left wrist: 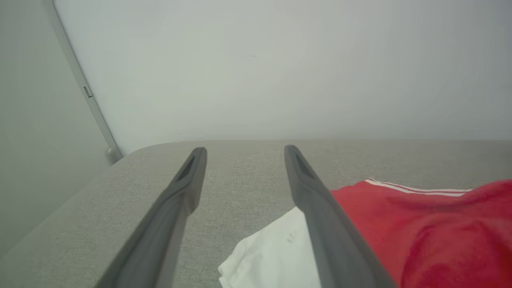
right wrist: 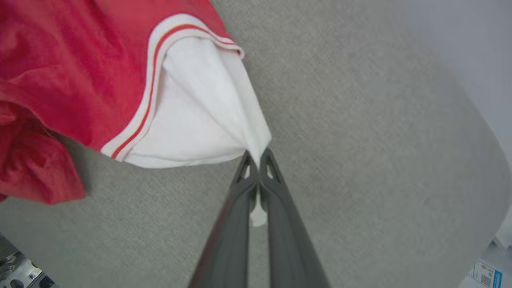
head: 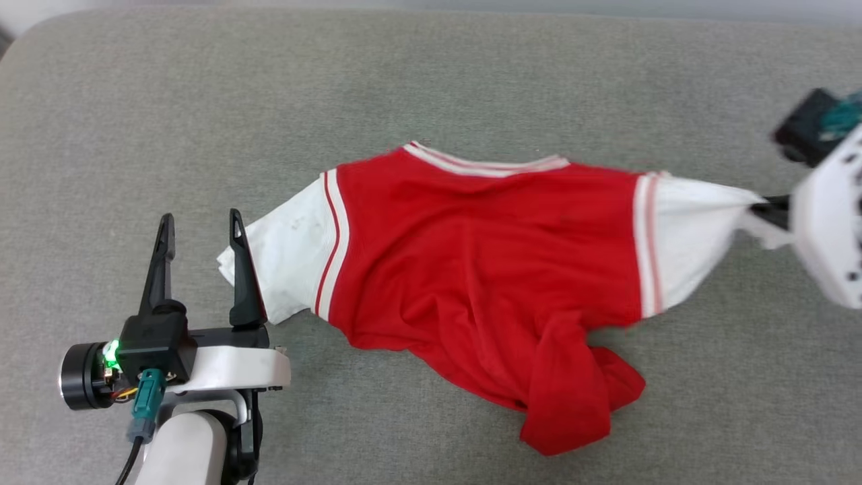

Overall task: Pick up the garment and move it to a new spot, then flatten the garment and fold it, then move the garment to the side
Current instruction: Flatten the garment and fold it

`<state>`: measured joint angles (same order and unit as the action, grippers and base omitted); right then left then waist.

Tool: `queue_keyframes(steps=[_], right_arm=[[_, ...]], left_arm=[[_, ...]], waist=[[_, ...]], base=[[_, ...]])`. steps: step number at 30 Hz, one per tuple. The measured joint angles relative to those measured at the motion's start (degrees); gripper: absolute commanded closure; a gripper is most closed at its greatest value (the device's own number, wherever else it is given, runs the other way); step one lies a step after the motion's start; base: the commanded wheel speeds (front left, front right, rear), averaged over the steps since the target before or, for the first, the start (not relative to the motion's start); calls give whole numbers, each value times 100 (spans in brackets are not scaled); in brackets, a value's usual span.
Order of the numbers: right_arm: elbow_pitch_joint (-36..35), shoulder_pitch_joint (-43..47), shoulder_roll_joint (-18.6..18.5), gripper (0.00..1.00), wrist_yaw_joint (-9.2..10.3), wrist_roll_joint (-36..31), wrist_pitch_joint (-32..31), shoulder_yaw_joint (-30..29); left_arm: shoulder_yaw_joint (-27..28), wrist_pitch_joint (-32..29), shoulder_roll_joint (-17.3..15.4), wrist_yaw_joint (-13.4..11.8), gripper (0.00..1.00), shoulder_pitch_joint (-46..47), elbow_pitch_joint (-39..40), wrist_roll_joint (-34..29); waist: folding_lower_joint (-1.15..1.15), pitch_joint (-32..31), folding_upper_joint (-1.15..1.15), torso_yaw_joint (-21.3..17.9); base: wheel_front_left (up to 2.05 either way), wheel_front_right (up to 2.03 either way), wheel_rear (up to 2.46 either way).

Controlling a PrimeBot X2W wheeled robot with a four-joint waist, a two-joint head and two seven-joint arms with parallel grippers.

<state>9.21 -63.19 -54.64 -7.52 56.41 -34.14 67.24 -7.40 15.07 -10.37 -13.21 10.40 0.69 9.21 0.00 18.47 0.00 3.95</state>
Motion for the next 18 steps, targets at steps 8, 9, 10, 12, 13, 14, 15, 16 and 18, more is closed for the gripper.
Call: queue_keyframes(steps=[8, 9, 10, 12, 13, 14, 15, 16, 18], right_arm=[[723, 515, -625, 100, 0, 449, -229, -319], [944, 600, -561, 100, 0, 481, -227, -356], [1150, 672, -454, 100, 0, 476, -221, -376], [1521, 787, -191, 100, 0, 394, -220, -380], [1681, 827, -74, 100, 1, 325, -211, -385], [1833, 829, 14, 100, 0, 244, -180, -402], [1972, 825, 90, 100, -3, 148, -147, -411], [2098, 821, 183, 100, -3, 62, -115, -413], [2279, 820, 350, 100, -3, -40, -14, -444]], left_arm=[[123, 0, 142, 270, 0, 100, -29, -157], [130, 0, 160, 307, 0, 136, -51, -170], [140, 0, 169, 331, 0, 167, -75, -204], [174, 0, 183, 376, 0, 200, -125, -243], [188, 0, 189, 412, 0, 209, -157, -261], [197, 0, 198, 427, 0, 230, -180, -274], [215, 0, 207, 461, 0, 254, -208, -296], [232, 0, 208, 467, 0, 268, -232, -302], [285, 0, 207, 501, 0, 270, -287, -325]], waist=[[0, 225, 0, -45], [0, 263, 0, -32], [0, 301, 0, -18], [0, 367, 0, 11], [0, 393, 0, 27], [0, 410, 0, 43], [0, 423, 0, 52], [0, 427, 0, 48], [0, 408, 0, 29]], base=[[0, 0, 0], [0, 0, 0], [0, 0, 0], [0, 0, 0], [0, 0, 0], [0, 0, 0], [0, 0, 0], [0, 0, 0], [0, 0, 0]])
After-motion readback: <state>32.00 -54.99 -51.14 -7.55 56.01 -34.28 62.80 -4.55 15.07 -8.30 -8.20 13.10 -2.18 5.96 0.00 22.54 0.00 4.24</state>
